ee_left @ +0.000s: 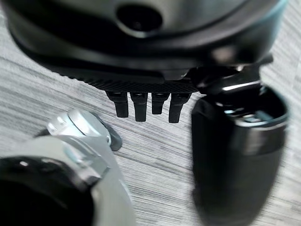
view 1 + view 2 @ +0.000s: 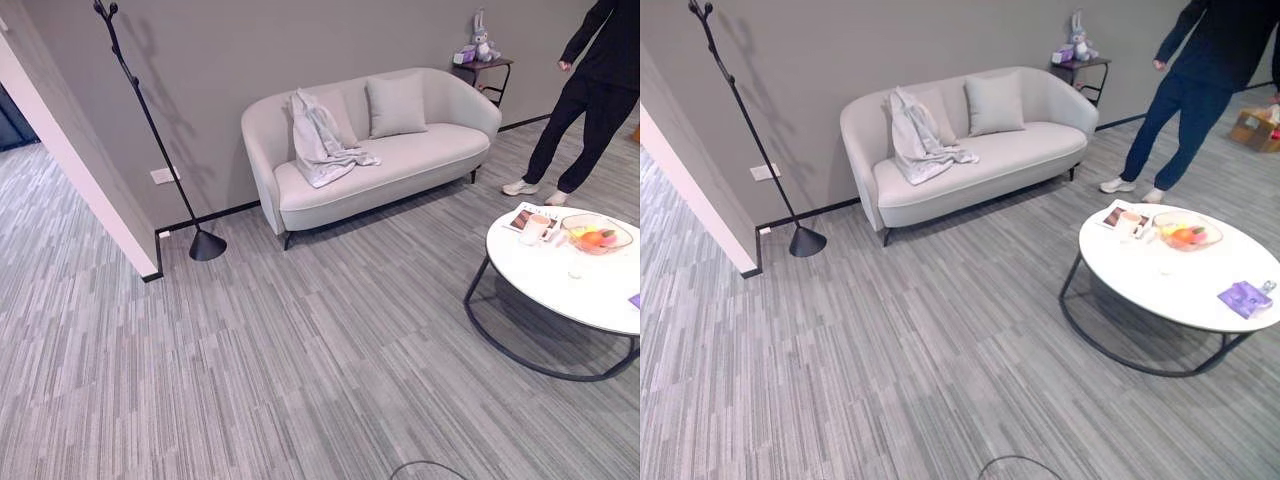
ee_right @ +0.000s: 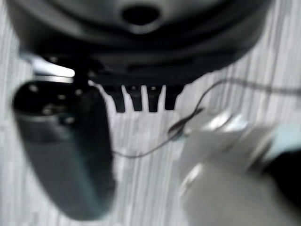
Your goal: Hang the clothes on the sofa on the clothes rack.
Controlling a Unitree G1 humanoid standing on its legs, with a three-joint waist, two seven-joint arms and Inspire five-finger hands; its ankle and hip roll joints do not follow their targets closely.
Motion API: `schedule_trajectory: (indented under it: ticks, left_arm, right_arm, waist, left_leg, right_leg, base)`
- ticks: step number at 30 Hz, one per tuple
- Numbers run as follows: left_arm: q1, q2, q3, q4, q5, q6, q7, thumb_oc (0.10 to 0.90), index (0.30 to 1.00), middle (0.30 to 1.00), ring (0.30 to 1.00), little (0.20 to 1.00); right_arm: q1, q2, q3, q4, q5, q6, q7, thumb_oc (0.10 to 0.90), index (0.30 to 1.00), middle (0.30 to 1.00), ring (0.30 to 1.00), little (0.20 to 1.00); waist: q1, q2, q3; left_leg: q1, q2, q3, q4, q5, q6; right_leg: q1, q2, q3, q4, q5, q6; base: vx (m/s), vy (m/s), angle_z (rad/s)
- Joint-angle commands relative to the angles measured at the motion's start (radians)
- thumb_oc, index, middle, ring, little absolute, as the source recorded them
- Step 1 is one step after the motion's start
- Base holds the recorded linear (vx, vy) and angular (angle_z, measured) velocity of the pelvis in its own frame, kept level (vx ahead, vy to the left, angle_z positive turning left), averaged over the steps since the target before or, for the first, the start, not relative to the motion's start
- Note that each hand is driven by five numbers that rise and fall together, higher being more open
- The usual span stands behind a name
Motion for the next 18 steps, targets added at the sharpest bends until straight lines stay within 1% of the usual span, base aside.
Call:
schedule_trajectory:
  ticks: [1,2,3,7,9,11,13,18]
  left_arm:
    - [-0.055,-0.002,0.026,0.034,0.005,-0.039,-0.011,0.800,0.900,0.900,0.900,0.900]
    - [-0.058,-0.004,-0.002,0.028,0.029,-0.042,-0.012,0.800,0.900,0.900,0.900,0.900]
    - [-0.062,-0.008,-0.051,0.018,0.095,-0.052,-0.010,0.800,0.900,0.900,0.900,0.900]
    - [-0.070,-0.016,-0.124,0.018,0.160,-0.044,-0.028,0.800,0.900,0.900,0.900,0.900]
    - [-0.070,-0.020,-0.161,0.024,0.215,-0.036,-0.043,0.800,0.900,0.900,0.900,0.900]
    - [-0.067,-0.025,-0.186,0.036,0.263,-0.023,-0.055,0.800,0.900,0.900,0.900,0.900]
    - [-0.066,-0.027,-0.197,0.042,0.284,-0.011,-0.063,0.800,0.900,0.900,0.900,0.900]
    - [-0.068,-0.024,-0.193,0.037,0.290,-0.010,-0.058,0.800,0.900,0.900,0.900,0.900]
  right_arm:
    - [-0.062,-0.014,-0.004,0.049,0.032,-0.019,-0.011,0.800,0.900,0.900,0.900,0.900]
    - [-0.068,-0.012,0.020,0.049,0.001,-0.016,-0.008,0.800,0.900,0.900,0.900,0.900]
    - [-0.074,-0.013,0.054,0.046,-0.052,-0.019,-0.005,0.800,0.900,0.900,0.900,0.900]
    - [-0.087,-0.009,0.152,0.027,-0.184,-0.019,0.017,0.800,0.900,0.900,0.900,0.900]
    - [-0.087,-0.003,0.204,0.020,-0.265,-0.016,0.029,0.800,0.900,0.900,0.900,0.900]
    - [-0.084,0.000,0.234,0.019,-0.328,-0.010,0.037,0.800,0.900,0.900,0.900,0.900]
    - [-0.082,0.000,0.247,0.024,-0.368,0.000,0.044,0.800,0.900,0.900,0.900,0.900]
    - [-0.083,-0.003,0.245,0.020,-0.381,0.002,0.043,0.800,0.900,0.900,0.900,0.900]
  waist:
    - [-0.001,-0.041,-0.008]
    - [-0.001,-0.041,-0.011]
    - [-0.001,-0.041,-0.012]
    - [-0.001,-0.042,-0.011]
    - [-0.003,-0.041,-0.013]
    - [-0.008,-0.040,-0.017]
    - [-0.012,-0.038,-0.020]
    - [-0.012,-0.038,-0.028]
  left_leg:
    - [0.000,-0.010,-0.008,-0.063,-0.029,-0.011]
    - [0.005,-0.010,-0.007,-0.064,-0.032,-0.010]
    - [0.008,-0.011,-0.008,-0.063,-0.035,-0.009]
    - [0.008,-0.011,-0.008,-0.058,-0.038,-0.006]
    - [0.011,-0.012,-0.007,-0.059,-0.041,-0.004]
    - [0.015,-0.012,-0.006,-0.062,-0.044,-0.001]
    - [0.020,-0.011,-0.004,-0.064,-0.047,0.001]
    - [0.031,-0.012,-0.004,-0.073,-0.051,0.005]
  right_leg:
    - [0.065,-0.026,-0.007,-0.181,0.067,0.065]
    - [0.066,-0.027,-0.005,-0.182,0.068,0.066]
    - [0.068,-0.028,-0.004,-0.182,0.069,0.066]
    - [0.069,-0.031,-0.003,-0.182,0.071,0.066]
    - [0.069,-0.031,-0.003,-0.182,0.071,0.066]
    - [0.070,-0.032,0.002,-0.182,0.071,0.066]
    - [0.070,-0.032,0.006,-0.182,0.071,0.066]
    - [0.074,-0.032,0.012,-0.182,0.070,0.068]
  base:
    - [0.01,0.013,-0.09]
    - [0.02,0.028,-0.09]
    - [0.02,0.038,-0.05]
    - [0.01,0.029,-0.03]
    - [0.02,0.035,-0.02]
    - [0.03,0.044,-0.03]
    - [0.04,0.048,-0.06]
    - [0.03,0.040,-0.03]
